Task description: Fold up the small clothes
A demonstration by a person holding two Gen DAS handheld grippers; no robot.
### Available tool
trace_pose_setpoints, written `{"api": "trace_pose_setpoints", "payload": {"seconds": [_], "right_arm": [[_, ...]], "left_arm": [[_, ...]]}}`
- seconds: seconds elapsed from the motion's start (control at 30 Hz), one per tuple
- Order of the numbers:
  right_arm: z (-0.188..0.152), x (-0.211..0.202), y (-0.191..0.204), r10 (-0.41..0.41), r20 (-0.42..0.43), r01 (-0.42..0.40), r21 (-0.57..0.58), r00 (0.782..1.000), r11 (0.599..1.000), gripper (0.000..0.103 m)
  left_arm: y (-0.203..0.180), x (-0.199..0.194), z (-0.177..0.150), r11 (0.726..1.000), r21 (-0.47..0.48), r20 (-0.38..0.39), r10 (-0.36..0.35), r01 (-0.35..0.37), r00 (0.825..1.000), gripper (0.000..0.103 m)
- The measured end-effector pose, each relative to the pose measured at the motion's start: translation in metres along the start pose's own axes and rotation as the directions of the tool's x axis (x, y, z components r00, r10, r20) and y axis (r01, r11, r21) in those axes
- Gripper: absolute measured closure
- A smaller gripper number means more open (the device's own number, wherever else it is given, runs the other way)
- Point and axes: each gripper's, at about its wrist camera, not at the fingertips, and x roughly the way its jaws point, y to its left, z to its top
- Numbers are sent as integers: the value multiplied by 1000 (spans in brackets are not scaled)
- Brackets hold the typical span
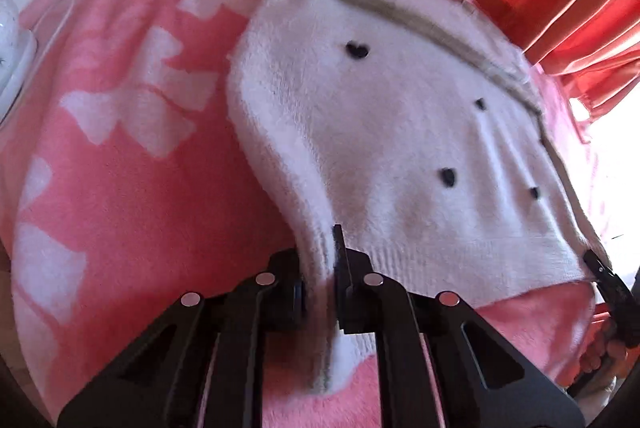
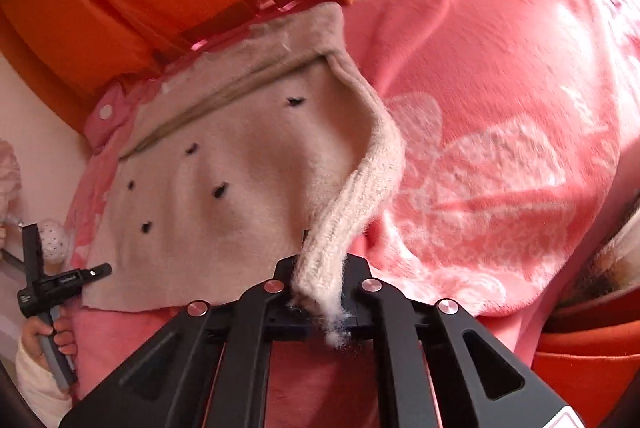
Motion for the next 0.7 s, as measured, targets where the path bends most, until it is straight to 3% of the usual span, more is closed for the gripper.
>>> {"api": "trace_pose_setpoints", "payload": {"seconds": [0.2,0.37,0.47,0.53,0.6,0.7], "right_arm": [[-9,-56,0,4,68,-2,-39,998,999,98],[-36,-102,-6,-29,27,32,-106,999,994,98],[-45,-130,-2,1,32,4,-145,999,989,98],[-33,-153,3,63,94,-47,-159,994,986,98],[-9,-167,5,114,180,-82,-176,977,981,98],[49,-161,7,225,303,-176,-178,926,968,98]], "left_arm": [[-3,-81,-22,994,42,116,-102,98,988,97],[7,-135,-56,986,10,124,-166,167,978,97],[-1,-161,-68,978,-11,155,-205,210,966,97],[-7,-178,-62,974,-9,205,-218,225,954,97],[-17,-195,-37,973,36,287,-228,227,931,97],[-35,-197,15,968,119,378,-249,220,892,97]]}}
